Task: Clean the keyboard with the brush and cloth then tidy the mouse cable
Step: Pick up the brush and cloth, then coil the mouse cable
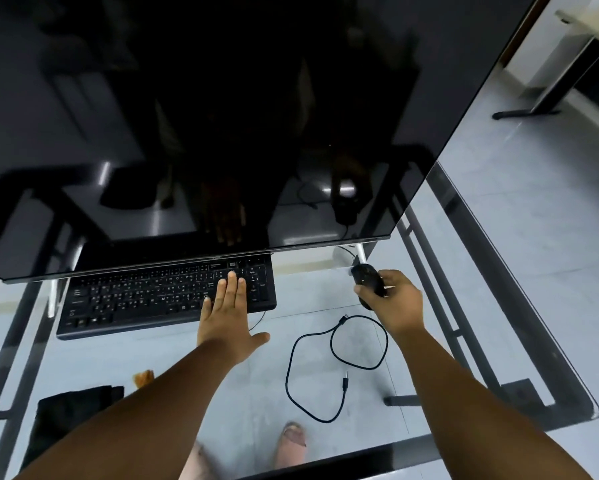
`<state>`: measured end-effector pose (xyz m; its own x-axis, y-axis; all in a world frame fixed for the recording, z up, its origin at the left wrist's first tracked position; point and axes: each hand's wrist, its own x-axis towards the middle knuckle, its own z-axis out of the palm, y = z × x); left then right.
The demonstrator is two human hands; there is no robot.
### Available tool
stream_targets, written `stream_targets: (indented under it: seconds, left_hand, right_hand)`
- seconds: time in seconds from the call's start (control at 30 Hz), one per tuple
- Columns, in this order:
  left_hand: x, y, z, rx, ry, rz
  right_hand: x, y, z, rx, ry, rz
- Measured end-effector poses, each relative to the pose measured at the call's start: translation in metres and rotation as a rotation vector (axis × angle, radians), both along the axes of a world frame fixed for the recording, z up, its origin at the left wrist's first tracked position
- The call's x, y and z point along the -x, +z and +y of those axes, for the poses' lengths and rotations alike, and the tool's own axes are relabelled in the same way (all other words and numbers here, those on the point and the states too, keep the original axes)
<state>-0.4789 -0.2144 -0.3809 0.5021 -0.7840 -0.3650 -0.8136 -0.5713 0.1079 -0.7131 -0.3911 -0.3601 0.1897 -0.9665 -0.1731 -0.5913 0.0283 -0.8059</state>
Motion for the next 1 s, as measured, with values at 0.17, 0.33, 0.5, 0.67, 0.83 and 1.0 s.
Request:
stream_targets:
  seconds: [0.17,0.33,0.5,0.67,0.83,1.0]
  left_hand:
    - [-0.005,-0.005,0.007,-0.014,0.029,0.028]
    - [-0.007,-0.005,0.008,-0.009,0.028,0.049]
    - [-0.006,-0.006,0.008,-0.02,0.019,0.025]
    - [-0.004,-0.006,0.009,-0.023,0.025,0.021]
    - [-0.003,-0.006,0.008,-0.029,0.027,0.018]
    - [-0.003,-0.005,0.008,-0.03,0.025,0.016]
  right_hand:
    - [-0.046,-0.007,-0.005,-0.002,0.037,0.057]
    - [-0.067,-0.022,-0.015,-0.008,0.006,0.134]
    - [-0.081,-0.03,-0.022,0.013,-0.024,0.214]
    - [-0.087,-0.035,-0.022,0.042,-0.04,0.264]
    - [-0.091,-0.04,-0.024,0.065,-0.034,0.281]
    - [-0.089,-0.042,-0.022,0.095,-0.021,0.306]
